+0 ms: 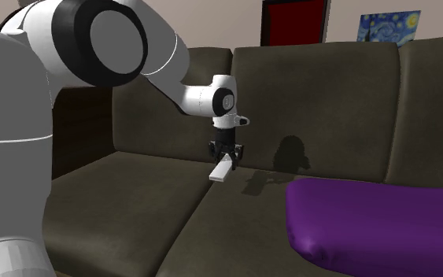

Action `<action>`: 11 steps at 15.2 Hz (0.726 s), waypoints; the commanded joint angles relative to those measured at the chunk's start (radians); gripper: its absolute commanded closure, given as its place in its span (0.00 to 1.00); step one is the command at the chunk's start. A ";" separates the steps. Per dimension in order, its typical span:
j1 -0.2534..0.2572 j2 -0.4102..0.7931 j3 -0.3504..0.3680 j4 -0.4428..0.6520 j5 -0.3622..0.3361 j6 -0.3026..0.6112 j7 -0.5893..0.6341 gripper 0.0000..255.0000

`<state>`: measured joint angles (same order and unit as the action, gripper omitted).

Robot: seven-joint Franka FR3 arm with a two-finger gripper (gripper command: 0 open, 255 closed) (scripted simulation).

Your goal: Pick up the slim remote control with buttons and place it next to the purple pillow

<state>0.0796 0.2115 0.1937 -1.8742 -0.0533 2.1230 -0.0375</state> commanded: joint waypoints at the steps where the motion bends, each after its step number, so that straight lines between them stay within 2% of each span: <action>1: -0.001 -0.010 0.001 0.019 0.003 -0.029 -0.002 1.00; 11: -0.002 -0.045 0.003 0.110 0.013 -0.154 -0.009 1.00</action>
<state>0.0776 0.1687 0.1961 -1.7746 -0.0413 1.9817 -0.0467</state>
